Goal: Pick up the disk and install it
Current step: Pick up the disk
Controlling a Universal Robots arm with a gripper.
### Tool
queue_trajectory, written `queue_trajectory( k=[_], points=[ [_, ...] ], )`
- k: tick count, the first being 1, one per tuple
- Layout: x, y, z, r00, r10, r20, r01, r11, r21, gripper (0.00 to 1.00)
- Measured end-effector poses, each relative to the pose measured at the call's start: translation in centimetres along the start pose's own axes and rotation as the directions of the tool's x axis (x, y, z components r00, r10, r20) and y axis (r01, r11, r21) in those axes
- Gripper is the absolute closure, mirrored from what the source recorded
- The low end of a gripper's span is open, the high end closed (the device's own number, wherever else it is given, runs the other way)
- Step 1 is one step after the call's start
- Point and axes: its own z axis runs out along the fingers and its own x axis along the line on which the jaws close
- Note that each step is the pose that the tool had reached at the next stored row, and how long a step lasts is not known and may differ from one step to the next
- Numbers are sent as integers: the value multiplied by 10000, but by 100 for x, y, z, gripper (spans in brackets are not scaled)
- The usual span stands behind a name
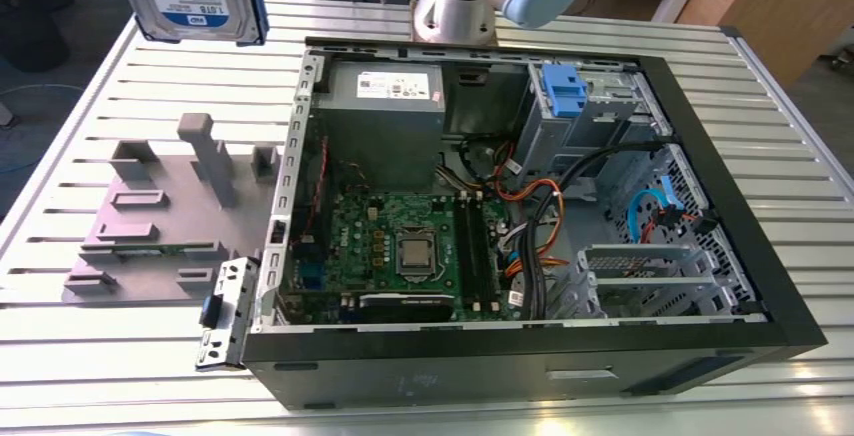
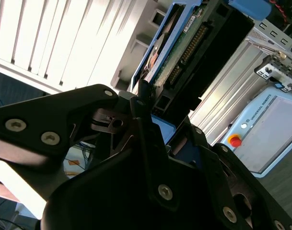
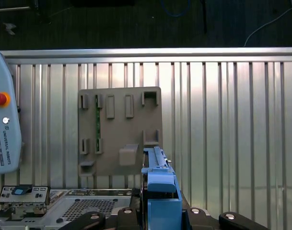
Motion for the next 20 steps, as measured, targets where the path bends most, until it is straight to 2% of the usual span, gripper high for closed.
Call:
queue_trajectory(
  k=[14, 15, 20],
  points=[
    [-2, -78, -1, 10000, 0, 0, 0, 10000, -2, 63],
    [-2, -109, -1, 10000, 0, 0, 0, 10000, -3, 63],
    [-3, -136, -1, 10000, 0, 0, 0, 10000, -4, 63]
  ],
)
